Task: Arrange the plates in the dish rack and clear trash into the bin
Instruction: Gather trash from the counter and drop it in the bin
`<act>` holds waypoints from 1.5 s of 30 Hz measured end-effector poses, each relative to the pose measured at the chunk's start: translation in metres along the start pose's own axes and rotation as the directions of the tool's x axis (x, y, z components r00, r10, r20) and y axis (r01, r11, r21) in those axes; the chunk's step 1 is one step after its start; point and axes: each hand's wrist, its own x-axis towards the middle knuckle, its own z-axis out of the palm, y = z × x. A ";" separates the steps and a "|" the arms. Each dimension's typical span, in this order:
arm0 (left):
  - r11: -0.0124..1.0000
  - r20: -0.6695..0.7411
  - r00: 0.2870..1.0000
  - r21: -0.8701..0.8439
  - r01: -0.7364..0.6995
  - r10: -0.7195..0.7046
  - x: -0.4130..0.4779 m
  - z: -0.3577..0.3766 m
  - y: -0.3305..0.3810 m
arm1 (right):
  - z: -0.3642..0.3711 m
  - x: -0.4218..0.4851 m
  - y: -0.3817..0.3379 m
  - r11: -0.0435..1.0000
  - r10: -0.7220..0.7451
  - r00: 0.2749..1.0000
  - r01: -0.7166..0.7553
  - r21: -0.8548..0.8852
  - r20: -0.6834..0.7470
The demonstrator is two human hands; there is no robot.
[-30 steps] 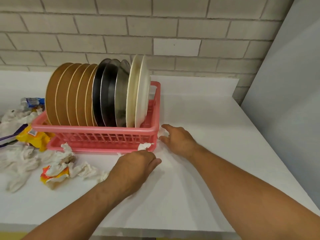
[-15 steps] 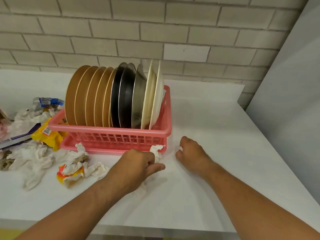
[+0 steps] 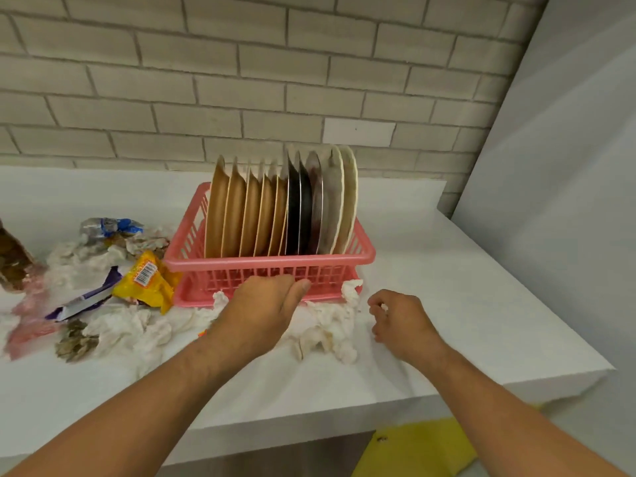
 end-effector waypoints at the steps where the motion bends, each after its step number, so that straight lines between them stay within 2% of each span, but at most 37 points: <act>1: 1.000 0.003 1.000 -0.016 -0.004 0.004 -0.005 -0.007 -0.006 | 0.004 -0.009 -0.009 1.000 -0.008 1.000 0.008 0.027 -0.008; 4: 0.998 0.012 0.998 -0.026 -0.055 0.055 -0.020 -0.022 -0.022 | 0.017 -0.035 -0.032 0.996 -0.026 1.000 0.026 0.087 -0.004; 8: 0.991 0.057 0.996 -0.121 -0.062 0.069 -0.040 -0.034 -0.020 | 0.025 -0.067 -0.054 0.992 -0.087 0.994 0.081 -0.099 -0.063; 11: 0.996 0.085 0.993 -0.061 -0.070 0.075 -0.055 -0.036 -0.015 | 0.028 -0.090 -0.063 0.975 -0.155 0.984 0.138 -0.177 -0.089; 14: 0.997 0.055 0.997 0.033 -0.063 0.061 -0.071 -0.031 -0.016 | 0.032 -0.108 -0.063 0.976 -0.181 0.980 0.169 -0.135 -0.086; 18: 0.996 0.036 0.999 0.075 -0.041 0.038 -0.092 -0.018 -0.017 | 0.046 -0.127 -0.049 0.987 -0.152 0.988 0.152 -0.048 0.011; 23: 0.991 0.143 0.988 0.112 -0.073 0.057 -0.126 0.018 -0.010 | 0.070 -0.151 -0.009 0.986 -0.153 0.986 0.157 -0.060 0.070; 27: 0.990 0.207 0.978 0.141 -0.025 -0.005 -0.163 0.056 -0.018 | 0.102 -0.172 0.031 0.979 -0.166 0.979 0.178 -0.100 0.115; 31: 0.989 0.319 0.946 0.151 0.009 -0.057 -0.206 0.093 -0.038 | 0.141 -0.196 0.069 0.980 -0.098 0.979 0.126 -0.153 0.180; 34: 0.980 0.365 0.927 0.197 0.019 -0.091 -0.229 0.120 -0.060 | 0.173 -0.212 0.094 0.981 -0.068 0.978 0.102 -0.165 0.198; 38: 0.972 0.428 0.891 0.227 0.057 -0.152 -0.263 0.163 -0.102 | 0.229 -0.227 0.129 0.961 -0.002 0.972 0.067 -0.267 0.234; 45: 0.960 0.531 0.822 0.270 0.065 -0.206 -0.342 0.257 -0.191 | 0.348 -0.252 0.222 0.942 0.133 0.916 0.003 -0.336 0.380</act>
